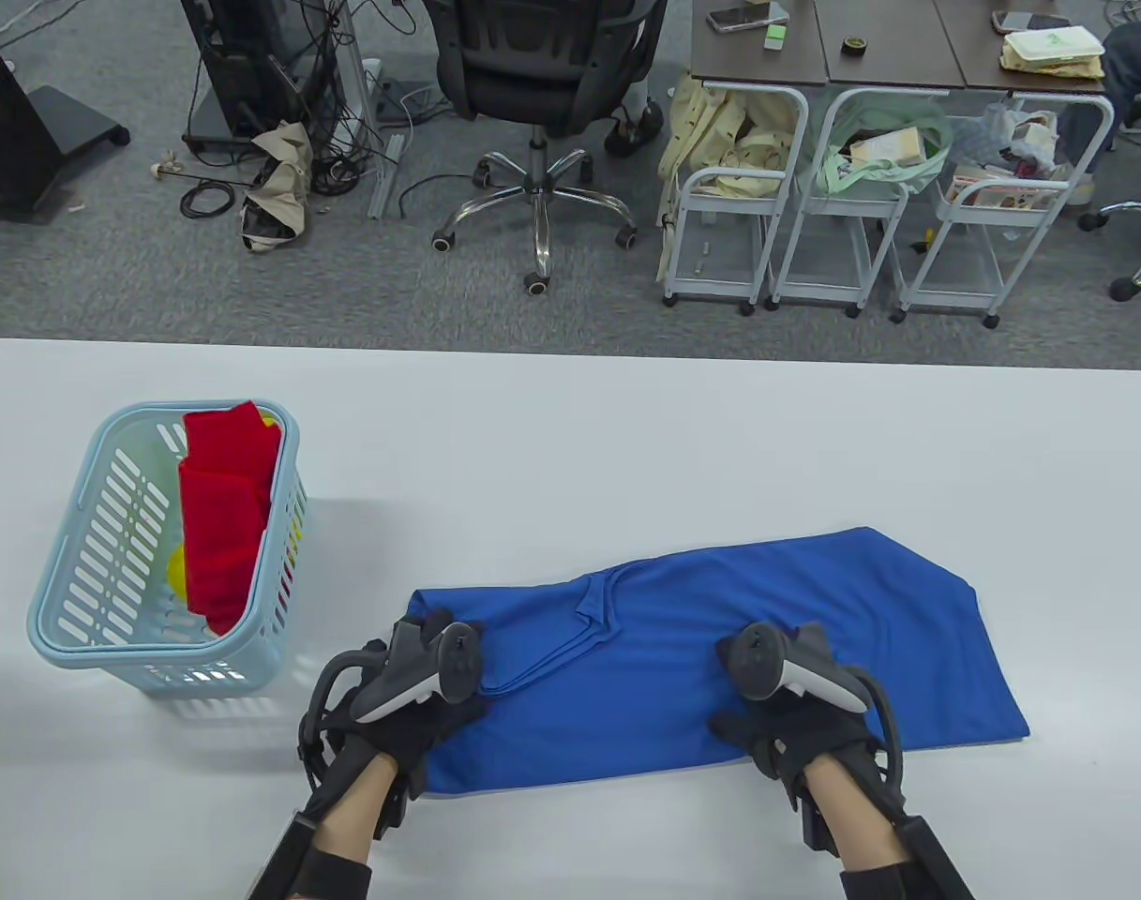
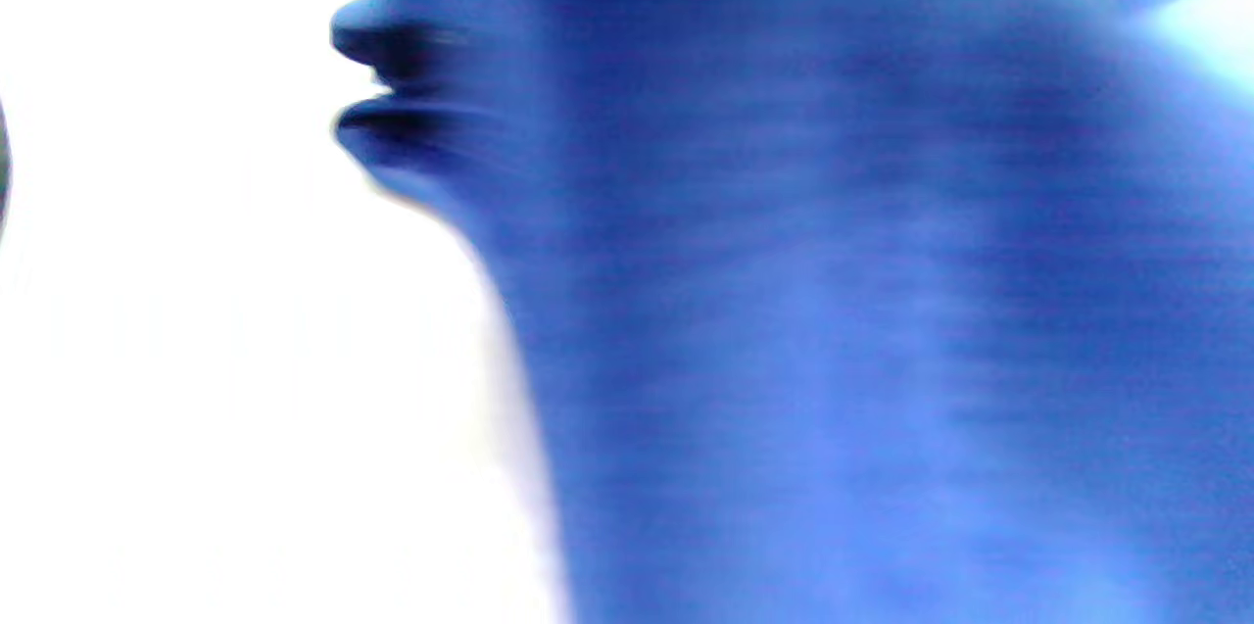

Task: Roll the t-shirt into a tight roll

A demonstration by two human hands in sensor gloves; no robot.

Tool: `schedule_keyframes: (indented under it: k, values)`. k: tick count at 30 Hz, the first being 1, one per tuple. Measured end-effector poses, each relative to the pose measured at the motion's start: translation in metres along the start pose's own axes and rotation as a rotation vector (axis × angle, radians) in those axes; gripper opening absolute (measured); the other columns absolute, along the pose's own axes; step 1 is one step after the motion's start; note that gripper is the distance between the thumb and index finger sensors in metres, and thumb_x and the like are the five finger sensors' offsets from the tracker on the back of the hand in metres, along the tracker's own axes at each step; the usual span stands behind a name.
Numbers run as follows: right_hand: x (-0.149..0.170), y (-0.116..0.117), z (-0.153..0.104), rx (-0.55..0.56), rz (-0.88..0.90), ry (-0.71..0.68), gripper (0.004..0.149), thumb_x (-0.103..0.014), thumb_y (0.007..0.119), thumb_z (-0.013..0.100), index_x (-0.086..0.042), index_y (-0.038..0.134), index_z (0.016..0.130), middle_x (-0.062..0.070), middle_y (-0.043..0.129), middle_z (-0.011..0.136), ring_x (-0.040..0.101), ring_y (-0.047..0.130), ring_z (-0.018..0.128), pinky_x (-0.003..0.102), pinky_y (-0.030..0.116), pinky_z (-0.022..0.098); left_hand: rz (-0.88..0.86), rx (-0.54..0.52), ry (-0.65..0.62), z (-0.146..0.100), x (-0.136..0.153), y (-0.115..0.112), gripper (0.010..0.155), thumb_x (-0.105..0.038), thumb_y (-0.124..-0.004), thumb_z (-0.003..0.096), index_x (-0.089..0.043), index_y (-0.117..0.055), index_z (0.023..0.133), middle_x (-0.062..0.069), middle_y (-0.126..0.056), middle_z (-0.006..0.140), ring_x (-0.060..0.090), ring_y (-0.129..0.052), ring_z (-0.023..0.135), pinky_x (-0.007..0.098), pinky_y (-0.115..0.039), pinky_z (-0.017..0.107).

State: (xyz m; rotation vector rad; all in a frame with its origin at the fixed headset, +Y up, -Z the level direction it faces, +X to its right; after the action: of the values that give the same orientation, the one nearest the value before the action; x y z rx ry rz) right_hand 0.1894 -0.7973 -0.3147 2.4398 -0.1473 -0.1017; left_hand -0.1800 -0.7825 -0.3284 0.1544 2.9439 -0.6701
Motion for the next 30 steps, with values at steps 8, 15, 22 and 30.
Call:
schedule_keyframes:
  k: [8, 15, 22, 30]
  values:
    - [0.041, -0.015, -0.006, 0.056, 0.106, 0.104, 0.078, -0.046, 0.069, 0.057, -0.029, 0.017, 0.113, 0.006, 0.006, 0.117, 0.04, 0.006, 0.109, 0.06, 0.023, 0.074, -0.023, -0.092, 0.041, -0.004, 0.014, 0.01, 0.061, -0.056, -0.069, 0.0525, -0.038, -0.059, 0.11, -0.004, -0.061, 0.123, 0.033, -0.062, 0.114, 0.062, -0.051, 0.079]
    - [0.029, -0.037, -0.027, 0.2, -0.033, 0.174, 0.065, -0.047, 0.069, 0.056, -0.021, 0.051, 0.113, 0.014, 0.051, 0.116, 0.041, 0.057, 0.106, 0.056, 0.051, 0.072, 0.016, -0.245, -0.05, -0.029, -0.019, 0.031, 0.057, -0.056, -0.068, 0.0521, -0.033, -0.068, 0.104, 0.005, -0.066, 0.114, 0.031, -0.072, 0.101, 0.055, -0.059, 0.077]
    - [0.048, -0.018, -0.008, 0.087, 0.069, 0.181, 0.075, -0.052, 0.062, 0.058, -0.028, 0.019, 0.114, 0.01, 0.011, 0.118, 0.045, 0.015, 0.109, 0.059, 0.036, 0.075, 0.051, -0.13, -0.204, -0.02, -0.062, 0.014, 0.061, -0.064, -0.056, 0.0524, -0.039, -0.065, 0.108, 0.005, -0.068, 0.118, 0.032, -0.074, 0.103, 0.058, -0.059, 0.077]
    - [0.01, -0.048, -0.048, 0.301, 0.043, 0.068, 0.056, -0.048, 0.067, 0.057, -0.018, 0.067, 0.105, 0.011, 0.08, 0.099, 0.031, 0.09, 0.081, 0.047, 0.073, 0.056, -0.053, -0.125, 0.205, -0.01, 0.007, 0.017, 0.077, -0.065, -0.051, 0.0539, -0.025, -0.042, 0.119, 0.016, -0.036, 0.128, 0.045, -0.046, 0.114, 0.07, -0.034, 0.077]
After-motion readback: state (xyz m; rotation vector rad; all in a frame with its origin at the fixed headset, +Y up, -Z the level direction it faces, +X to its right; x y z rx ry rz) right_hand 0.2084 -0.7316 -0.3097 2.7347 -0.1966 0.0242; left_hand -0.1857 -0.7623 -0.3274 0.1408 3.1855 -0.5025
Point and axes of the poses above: the tracker on the back of each hand, its own x axis roughly to the little-finger side, its own z axis roughly from the wrist to the fingertips, y = z × x, the point moved 4 cm from there along z, roughly from the wrist to the fingertips
